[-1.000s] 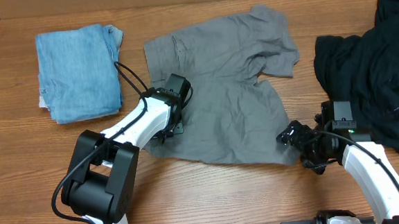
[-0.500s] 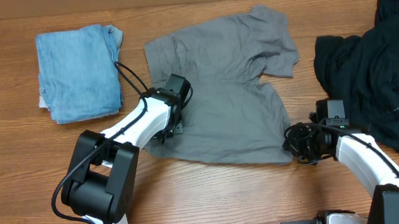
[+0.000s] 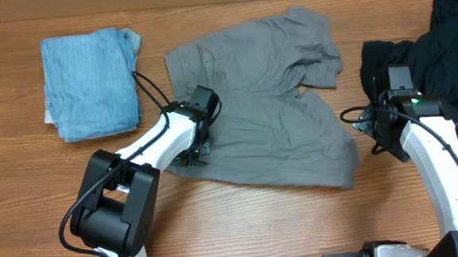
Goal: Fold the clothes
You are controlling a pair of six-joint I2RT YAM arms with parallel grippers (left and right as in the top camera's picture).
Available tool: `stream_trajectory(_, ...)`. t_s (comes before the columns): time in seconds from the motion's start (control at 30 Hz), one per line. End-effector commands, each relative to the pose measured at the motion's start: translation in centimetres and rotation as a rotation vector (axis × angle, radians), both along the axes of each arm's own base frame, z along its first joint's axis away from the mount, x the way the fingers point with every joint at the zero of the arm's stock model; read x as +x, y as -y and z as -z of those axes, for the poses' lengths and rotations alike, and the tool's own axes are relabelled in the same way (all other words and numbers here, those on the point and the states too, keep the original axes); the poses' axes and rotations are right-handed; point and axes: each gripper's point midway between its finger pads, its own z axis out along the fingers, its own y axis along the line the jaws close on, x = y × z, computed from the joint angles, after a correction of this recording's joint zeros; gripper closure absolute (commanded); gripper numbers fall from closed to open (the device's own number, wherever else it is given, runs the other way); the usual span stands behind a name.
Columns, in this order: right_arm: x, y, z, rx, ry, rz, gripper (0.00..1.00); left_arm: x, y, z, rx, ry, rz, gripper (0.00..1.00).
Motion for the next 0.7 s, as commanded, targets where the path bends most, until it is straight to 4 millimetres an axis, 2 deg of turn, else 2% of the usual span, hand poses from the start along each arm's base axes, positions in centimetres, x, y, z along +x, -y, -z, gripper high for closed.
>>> stream_trajectory(0.0, 0.6, 1.3, -1.9, -0.089, 0.044, 0.040, 0.00, -6.3, -1.7, 4.6, 0.038, -0.254, 0.006, 0.96)
stream_trajectory(0.13, 1.0, -1.5, -0.7, 0.123, 0.049, 0.001, 0.00, -6.3, -1.7, 4.6, 0.038, -0.256, 0.005, 0.96)
stream_trajectory(0.2, 1.6, -2.9, 0.4, 0.265, 0.069, -0.076, 0.00, -6.4, -1.8, 4.6, 0.040, -0.258, 0.001, 0.96)
stream_trajectory(0.3, 0.1, -3.0, 3.1, 0.390, 0.047, -0.054, 0.00, -6.4, -1.8, 4.6, 0.040, -0.258, 0.002, 0.96)
stream_trajectory(0.37, -0.8, -4.1, 4.7, 0.516, 0.051, -0.114, 0.00, -6.3, -1.8, 4.6, 0.039, -0.256, 0.002, 0.96)
stream_trajectory(0.47, -2.0, -5.6, 6.2, 0.621, 0.051, -0.149, 0.00, -6.2, -1.7, 4.6, 0.037, -0.252, 0.002, 0.96)
stream_trajectory(0.53, -2.7, -6.0, 7.1, 0.635, 0.037, -0.144, 0.00, -6.2, -1.7, 4.6, 0.037, -0.253, 0.003, 0.96)
stream_trajectory(0.67, -3.0, -7.1, 8.6, 0.691, 0.072, -0.162, 0.00, -6.2, -1.7, 4.6, 0.037, -0.250, 0.004, 0.96)
